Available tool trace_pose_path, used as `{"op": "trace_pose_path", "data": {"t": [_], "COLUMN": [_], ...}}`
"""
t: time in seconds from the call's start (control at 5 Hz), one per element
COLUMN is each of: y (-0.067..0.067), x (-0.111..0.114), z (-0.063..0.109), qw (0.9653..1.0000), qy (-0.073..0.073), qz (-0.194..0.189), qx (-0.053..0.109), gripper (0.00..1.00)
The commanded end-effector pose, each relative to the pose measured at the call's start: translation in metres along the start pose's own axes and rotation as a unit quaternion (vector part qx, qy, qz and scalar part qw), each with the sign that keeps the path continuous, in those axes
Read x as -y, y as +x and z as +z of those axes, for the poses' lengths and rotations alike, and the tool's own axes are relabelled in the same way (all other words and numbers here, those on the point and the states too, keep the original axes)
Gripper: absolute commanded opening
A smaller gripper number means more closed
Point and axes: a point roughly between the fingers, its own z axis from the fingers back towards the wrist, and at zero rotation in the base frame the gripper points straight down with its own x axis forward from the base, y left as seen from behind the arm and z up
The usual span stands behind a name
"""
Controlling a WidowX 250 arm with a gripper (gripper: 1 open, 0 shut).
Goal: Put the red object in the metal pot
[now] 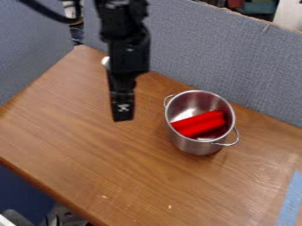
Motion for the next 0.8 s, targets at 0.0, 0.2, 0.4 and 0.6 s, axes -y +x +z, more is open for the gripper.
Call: {"op": "trace_pose_path", "data": {"t": [0.0, 0.2, 0.4, 0.6], "y": [-0.003, 0.011, 0.021, 0.017], "x": [-0.032, -0.036, -0.029, -0.025], "z": [-0.004, -0.003, -0.021, -0.035], "qw": [0.9999, 0.9997, 0.9932, 0.9859], "qy": [0.004, 0.002, 0.009, 0.021], "qz": [0.014, -0.024, -0.116, -0.165], "qx": [-0.004, -0.006, -0.009, -0.016], "gripper": [1.00, 1.00, 1.00, 1.00]}}
